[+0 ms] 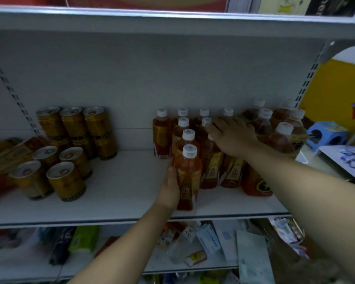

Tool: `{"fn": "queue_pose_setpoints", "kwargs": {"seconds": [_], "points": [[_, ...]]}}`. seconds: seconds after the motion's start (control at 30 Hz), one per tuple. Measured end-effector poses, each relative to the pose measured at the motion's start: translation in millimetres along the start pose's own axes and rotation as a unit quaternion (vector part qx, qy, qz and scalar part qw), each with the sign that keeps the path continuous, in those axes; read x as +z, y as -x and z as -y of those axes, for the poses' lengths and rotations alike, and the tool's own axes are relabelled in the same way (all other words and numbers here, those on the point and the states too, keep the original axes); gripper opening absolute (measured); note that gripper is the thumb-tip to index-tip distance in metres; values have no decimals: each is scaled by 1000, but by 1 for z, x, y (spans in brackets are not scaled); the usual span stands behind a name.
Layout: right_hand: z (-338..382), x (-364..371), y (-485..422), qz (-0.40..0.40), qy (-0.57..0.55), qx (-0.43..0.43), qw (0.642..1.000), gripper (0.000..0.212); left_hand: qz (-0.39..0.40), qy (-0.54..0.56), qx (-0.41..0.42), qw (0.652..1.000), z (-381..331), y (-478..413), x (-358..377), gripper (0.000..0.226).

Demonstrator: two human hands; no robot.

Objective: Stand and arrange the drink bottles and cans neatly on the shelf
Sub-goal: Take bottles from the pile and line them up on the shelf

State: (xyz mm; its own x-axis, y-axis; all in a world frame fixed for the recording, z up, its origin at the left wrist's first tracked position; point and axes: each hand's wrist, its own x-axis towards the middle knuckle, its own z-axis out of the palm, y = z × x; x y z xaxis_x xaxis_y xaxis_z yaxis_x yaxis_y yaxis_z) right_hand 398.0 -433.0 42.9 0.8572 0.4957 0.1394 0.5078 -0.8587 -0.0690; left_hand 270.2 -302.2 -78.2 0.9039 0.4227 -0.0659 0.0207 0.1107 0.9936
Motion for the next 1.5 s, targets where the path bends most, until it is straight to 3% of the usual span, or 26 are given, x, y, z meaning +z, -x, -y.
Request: {"fn": "queue_pose_setpoints", "kwargs": {"seconds": [0.1,0.17,0.27,0.33,0.4,0.47,0.5,0.57,0.6,0.67,0.77,0.97,1.17,1.3,1.43,1.5], "points": [[6,4,29,-159,-126,-67,977,61,27,-8,-17,999,8,4,-6,106],[17,19,58,-231,-168,-107,952,66,37,-15,-37,999,8,5,-9,106],[40,41,89,-96,-237,-83,963,78,54,20,-34,998,-11,13,-4,65],[50,49,97,-48,-321,-47,945,74,91,20,-30,995,-18,19,-5,55],[56,51,101,-27,-385,-17,922,72,100,-29,-34,994,-20,17,-17,50],[55,51,104,-25,-433,17,901,70,79,-145,-41,985,-15,11,-36,48],[53,52,107,-32,-450,32,892,68,77,-275,-55,957,-10,7,-47,50],[44,54,116,-61,-473,67,876,62,78,-557,-80,823,2,4,-64,57],[37,54,120,-84,-468,80,876,59,85,-631,-80,767,8,6,-68,61],[21,53,126,-126,-443,95,882,52,107,-677,-63,726,19,13,-71,69],[-7,49,128,-146,-427,115,885,43,97,-695,-48,711,28,15,-71,73],[-29,51,127,-166,-325,114,924,60,95,-710,-42,697,29,15,-72,73],[-35,45,128,-163,-249,97,950,58,95,-733,-37,672,27,16,-71,80],[-36,46,130,-167,-238,82,953,58,95,-728,-41,677,28,16,-70,77],[-33,34,130,-164,-261,142,941,79,95,-716,-46,691,28,16,-72,73],[-33,20,123,-187,-217,135,949,90,95,-714,-48,692,27,14,-71,73]]}}
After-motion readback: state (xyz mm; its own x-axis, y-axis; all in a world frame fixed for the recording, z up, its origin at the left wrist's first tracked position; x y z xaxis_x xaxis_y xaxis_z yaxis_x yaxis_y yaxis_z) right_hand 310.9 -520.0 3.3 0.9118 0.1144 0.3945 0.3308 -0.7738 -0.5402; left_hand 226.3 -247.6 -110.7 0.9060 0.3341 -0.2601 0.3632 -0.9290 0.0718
